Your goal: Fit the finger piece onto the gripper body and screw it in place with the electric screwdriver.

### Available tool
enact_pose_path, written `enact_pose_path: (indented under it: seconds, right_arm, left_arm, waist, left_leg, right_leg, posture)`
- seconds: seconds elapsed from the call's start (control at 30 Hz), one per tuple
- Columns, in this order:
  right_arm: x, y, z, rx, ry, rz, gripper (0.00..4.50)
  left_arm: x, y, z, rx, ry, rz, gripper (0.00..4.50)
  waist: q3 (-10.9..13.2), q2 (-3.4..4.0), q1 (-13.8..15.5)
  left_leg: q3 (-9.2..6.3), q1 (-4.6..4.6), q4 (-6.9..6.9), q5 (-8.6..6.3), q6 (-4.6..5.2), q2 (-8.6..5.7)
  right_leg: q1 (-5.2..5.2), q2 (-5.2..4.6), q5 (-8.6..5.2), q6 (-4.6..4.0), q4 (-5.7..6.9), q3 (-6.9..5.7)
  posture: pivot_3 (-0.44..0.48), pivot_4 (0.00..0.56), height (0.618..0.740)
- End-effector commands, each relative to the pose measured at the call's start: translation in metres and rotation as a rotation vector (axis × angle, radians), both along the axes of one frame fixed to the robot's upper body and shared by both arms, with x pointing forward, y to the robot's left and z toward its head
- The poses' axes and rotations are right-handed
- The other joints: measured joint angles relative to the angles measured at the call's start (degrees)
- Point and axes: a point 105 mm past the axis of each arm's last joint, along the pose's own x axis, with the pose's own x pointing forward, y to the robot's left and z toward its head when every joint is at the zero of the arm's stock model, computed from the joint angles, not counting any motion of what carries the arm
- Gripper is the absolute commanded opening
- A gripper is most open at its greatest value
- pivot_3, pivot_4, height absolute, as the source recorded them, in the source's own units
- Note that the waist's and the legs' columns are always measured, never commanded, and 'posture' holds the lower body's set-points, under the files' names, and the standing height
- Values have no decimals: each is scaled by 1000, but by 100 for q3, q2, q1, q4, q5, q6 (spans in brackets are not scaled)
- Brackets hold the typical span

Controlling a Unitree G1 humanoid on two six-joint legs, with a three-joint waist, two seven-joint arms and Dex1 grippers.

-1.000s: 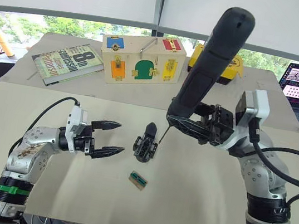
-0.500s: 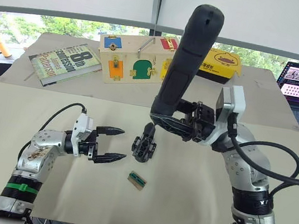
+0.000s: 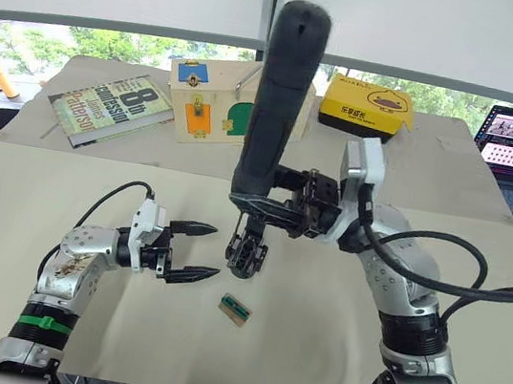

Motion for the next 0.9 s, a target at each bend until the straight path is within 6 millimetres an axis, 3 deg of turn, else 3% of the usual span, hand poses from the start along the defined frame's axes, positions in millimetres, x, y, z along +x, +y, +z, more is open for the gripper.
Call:
enact_pose_path:
  seconds: [0.03,0.9]
  right_arm:
    - [-6,0,12,27,-54,21,1897]
    - [0,0,-5,-20,-31,-1,1897]
  left_arm:
    - [0,-4,6,4,-47,-10,4500]
    - [2,-18,8,21,-50,-29,4500]
  waist:
    - [0,0,2]
    - [0,0,-3]
  left_leg:
    - [-1,0,0,0,0,-1]
    - [-2,0,0,0,0,0]
  right_leg:
    - [0,-1,0,0,0,0]
    - [1,0,1,1,0,0]
  posture:
    - [0,150,740]
    - [0,150,740]
